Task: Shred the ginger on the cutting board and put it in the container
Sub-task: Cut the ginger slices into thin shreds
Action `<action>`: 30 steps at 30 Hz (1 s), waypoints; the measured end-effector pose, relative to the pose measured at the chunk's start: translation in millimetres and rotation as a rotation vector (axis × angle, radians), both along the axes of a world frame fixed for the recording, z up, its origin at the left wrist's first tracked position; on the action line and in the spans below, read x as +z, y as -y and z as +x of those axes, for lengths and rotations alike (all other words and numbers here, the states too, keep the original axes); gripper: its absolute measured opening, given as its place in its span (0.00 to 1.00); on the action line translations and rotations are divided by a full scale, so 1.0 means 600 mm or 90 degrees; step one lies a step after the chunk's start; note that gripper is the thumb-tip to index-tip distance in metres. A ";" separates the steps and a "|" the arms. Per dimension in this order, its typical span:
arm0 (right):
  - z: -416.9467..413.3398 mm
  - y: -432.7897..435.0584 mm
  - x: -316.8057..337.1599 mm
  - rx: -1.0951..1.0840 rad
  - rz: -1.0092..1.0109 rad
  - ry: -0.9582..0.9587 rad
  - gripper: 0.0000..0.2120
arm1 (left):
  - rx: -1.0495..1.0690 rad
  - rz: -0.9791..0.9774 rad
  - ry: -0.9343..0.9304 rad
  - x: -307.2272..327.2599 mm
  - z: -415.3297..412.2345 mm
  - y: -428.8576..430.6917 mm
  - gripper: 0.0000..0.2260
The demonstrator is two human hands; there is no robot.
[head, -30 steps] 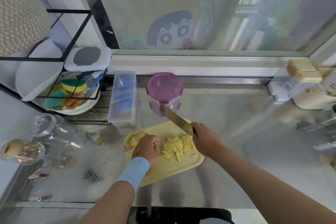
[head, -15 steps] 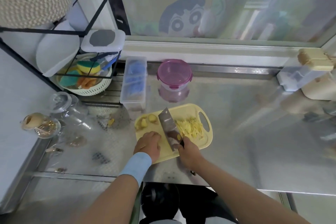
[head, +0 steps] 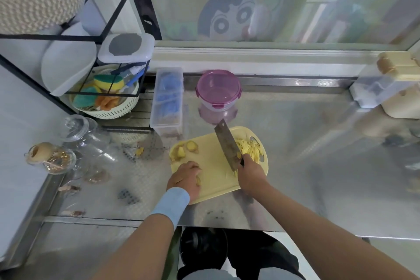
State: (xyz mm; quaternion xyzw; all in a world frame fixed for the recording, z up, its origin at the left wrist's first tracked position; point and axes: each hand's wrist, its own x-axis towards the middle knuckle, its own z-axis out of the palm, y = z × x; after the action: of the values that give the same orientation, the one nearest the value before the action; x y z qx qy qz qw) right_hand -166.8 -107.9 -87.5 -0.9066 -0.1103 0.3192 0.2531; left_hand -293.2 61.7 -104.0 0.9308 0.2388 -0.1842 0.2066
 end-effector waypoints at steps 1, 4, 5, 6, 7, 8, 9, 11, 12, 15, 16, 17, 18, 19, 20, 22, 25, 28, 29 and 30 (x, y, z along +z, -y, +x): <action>-0.002 -0.003 0.001 0.009 0.003 -0.005 0.04 | 0.003 -0.007 -0.003 0.001 0.000 -0.001 0.22; -0.021 -0.011 -0.002 0.040 0.024 -0.022 0.04 | 0.015 -0.046 -0.009 0.004 0.000 -0.004 0.25; -0.028 -0.013 -0.004 0.041 0.029 -0.027 0.03 | 0.018 -0.061 -0.012 0.005 -0.001 -0.004 0.26; -0.032 -0.014 -0.007 0.034 0.032 -0.027 0.02 | 0.020 -0.074 -0.016 0.006 -0.002 -0.004 0.27; -0.034 -0.015 -0.008 0.022 0.035 -0.022 0.02 | 0.023 -0.085 -0.023 0.007 -0.002 -0.005 0.27; -0.033 -0.014 -0.008 0.009 0.035 -0.017 0.02 | 0.029 -0.094 -0.029 0.010 -0.001 -0.005 0.28; -0.029 -0.014 -0.005 0.001 0.035 -0.011 0.03 | 0.035 -0.100 -0.036 0.013 0.000 -0.005 0.28; -0.014 -0.014 0.009 -0.006 0.040 -0.006 0.06 | 0.046 -0.101 -0.046 0.023 0.010 -0.003 0.27; -0.003 -0.013 0.018 -0.002 0.041 0.003 0.09 | 0.049 -0.095 -0.048 0.028 0.019 -0.002 0.26; 0.050 -0.006 0.044 0.070 0.019 0.110 0.11 | 0.081 -0.048 0.044 0.039 0.053 0.003 0.18; 0.071 -0.003 0.047 0.097 0.014 0.151 0.10 | 0.108 -0.030 0.114 0.042 0.066 0.006 0.14; 0.092 0.001 0.049 0.120 0.012 0.182 0.10 | 0.134 -0.011 0.184 0.047 0.079 0.008 0.10; 0.114 0.004 0.048 0.148 0.009 0.205 0.11 | 0.154 0.013 0.246 0.052 0.091 0.009 0.08; 0.136 0.007 0.045 0.187 -0.001 0.228 0.12 | 0.163 0.039 0.295 0.056 0.103 0.008 0.07; 0.157 0.010 0.040 0.235 -0.017 0.248 0.14 | 0.161 0.063 0.332 0.060 0.114 0.005 0.07; 0.190 0.014 0.028 0.335 -0.043 0.294 0.17 | 0.134 0.104 0.375 0.060 0.134 -0.002 0.09; 0.224 0.014 0.006 0.401 -0.004 0.359 0.17 | 0.088 0.111 0.359 0.050 0.162 -0.010 0.16; 0.250 0.008 -0.022 0.391 0.024 0.387 0.20 | 0.056 0.076 0.236 0.030 0.183 -0.014 0.19; 0.257 0.006 -0.032 0.396 0.016 0.383 0.21 | 0.047 0.068 0.191 0.022 0.187 -0.015 0.19; 0.264 0.004 -0.042 0.402 0.011 0.378 0.22 | 0.043 0.058 0.154 0.017 0.190 -0.016 0.19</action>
State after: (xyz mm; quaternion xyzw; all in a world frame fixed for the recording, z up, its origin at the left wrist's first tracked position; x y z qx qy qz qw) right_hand -8.6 -110.4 -112.7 -0.8787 -0.4528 0.1057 0.1082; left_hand -179.1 71.1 -94.0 0.9460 0.2518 -0.0527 0.1972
